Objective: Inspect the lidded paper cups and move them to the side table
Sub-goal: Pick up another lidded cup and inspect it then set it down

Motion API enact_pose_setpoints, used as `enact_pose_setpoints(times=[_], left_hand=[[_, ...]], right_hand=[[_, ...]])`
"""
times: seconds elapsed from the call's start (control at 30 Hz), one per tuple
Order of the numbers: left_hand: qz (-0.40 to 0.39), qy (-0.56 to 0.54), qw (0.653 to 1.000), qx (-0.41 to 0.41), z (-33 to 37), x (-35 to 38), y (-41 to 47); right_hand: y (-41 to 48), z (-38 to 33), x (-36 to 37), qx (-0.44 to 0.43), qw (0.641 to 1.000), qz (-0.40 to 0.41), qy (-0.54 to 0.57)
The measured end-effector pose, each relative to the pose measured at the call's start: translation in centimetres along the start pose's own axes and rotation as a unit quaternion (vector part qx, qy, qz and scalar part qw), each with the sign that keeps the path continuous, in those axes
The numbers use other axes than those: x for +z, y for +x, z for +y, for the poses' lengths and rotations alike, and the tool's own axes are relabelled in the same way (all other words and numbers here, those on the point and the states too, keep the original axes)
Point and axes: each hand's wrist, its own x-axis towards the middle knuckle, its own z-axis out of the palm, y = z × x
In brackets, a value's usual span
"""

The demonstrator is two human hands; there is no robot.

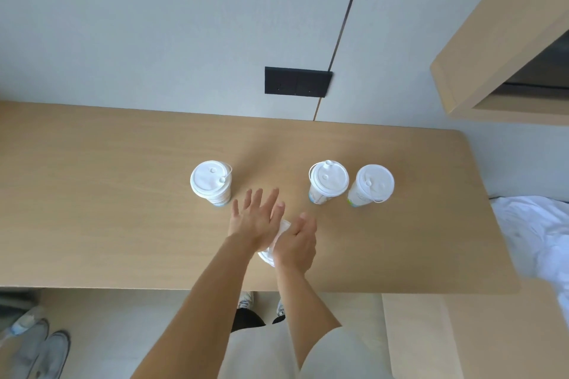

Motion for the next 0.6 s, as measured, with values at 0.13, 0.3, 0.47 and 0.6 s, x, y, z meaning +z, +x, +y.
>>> enact_pose_setpoints(times=[0.13,0.3,0.47,0.6], left_hand=[[0.066,-0.150,0.986,0.023,-0.6,-0.2,-0.8],[0.142,-0.282,0.947,0.061,-3.9,0.4,-4.5],[0.100,-0.205,0.968,0.108,-8.5,6.4,-7.9],[0.072,-0.179,0.976,0.104,-8.9,9.1,-8.2]], right_hand=[[1.0,-0.3,-0.9,0.048,0.996,-0.076,-0.022],[1.4,0.9,-3.7,-0.395,0.903,-0.099,-0.138],[2.1,0.3,-3.0,-0.647,0.693,-0.137,-0.286],[2.1,0.8,-1.9,-0.668,0.665,-0.122,-0.310]])
